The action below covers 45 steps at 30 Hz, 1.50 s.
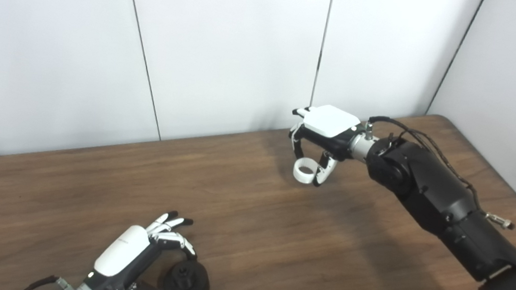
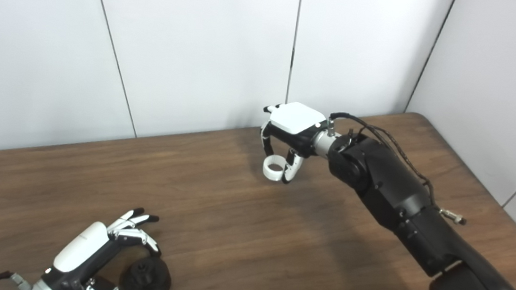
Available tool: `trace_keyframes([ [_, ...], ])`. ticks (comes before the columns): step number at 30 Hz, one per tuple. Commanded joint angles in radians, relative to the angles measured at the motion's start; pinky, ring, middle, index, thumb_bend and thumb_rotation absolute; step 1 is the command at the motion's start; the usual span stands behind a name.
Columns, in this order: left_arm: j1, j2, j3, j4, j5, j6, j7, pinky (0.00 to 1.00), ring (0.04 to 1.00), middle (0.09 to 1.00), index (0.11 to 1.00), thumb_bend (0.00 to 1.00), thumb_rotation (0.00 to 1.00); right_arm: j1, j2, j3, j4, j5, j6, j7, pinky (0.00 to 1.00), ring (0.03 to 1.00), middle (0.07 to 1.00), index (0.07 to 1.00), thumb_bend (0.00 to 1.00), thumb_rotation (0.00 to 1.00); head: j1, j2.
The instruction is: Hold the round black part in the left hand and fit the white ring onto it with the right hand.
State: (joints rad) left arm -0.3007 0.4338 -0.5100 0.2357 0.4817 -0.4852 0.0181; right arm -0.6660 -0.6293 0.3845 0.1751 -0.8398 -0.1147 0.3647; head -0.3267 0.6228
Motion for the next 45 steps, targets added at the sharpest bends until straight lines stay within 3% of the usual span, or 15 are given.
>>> trace_keyframes([
  [1,-0.013,0.024,-0.007,0.044,0.026,0.016,0.015,1.00,0.915,0.684,0.482,0.52,0.06,-0.053,-0.006,-0.022,-0.059,0.013,-0.008,0.010,1.00,1.000,0.808,0.481,0.53,0.14,0.001,0.001],
  [16,-0.038,0.008,-0.024,0.116,0.059,0.016,0.053,1.00,0.907,0.686,0.482,0.52,0.06,-0.067,0.041,-0.036,-0.262,0.095,-0.052,0.120,1.00,1.000,0.800,0.481,0.53,0.14,0.061,0.004],
  [22,-0.040,-0.016,-0.011,0.119,0.078,0.016,0.039,1.00,0.915,0.689,0.482,0.52,0.06,-0.057,0.063,-0.036,-0.327,0.141,-0.100,0.136,1.00,1.000,0.787,0.480,0.53,0.14,0.118,0.014],
  [34,-0.037,-0.062,0.010,0.105,0.105,0.020,0.001,1.00,0.920,0.685,0.481,0.52,0.06,-0.052,0.115,-0.022,-0.470,0.233,-0.101,0.242,1.00,1.000,0.784,0.479,0.53,0.14,0.227,0.041],
  [45,-0.041,-0.106,0.018,0.060,0.135,0.065,-0.042,1.00,0.919,0.687,0.480,0.52,0.06,-0.068,0.161,-0.015,-0.523,0.305,-0.111,0.297,1.00,1.000,0.775,0.479,0.53,0.14,0.303,0.077],
])
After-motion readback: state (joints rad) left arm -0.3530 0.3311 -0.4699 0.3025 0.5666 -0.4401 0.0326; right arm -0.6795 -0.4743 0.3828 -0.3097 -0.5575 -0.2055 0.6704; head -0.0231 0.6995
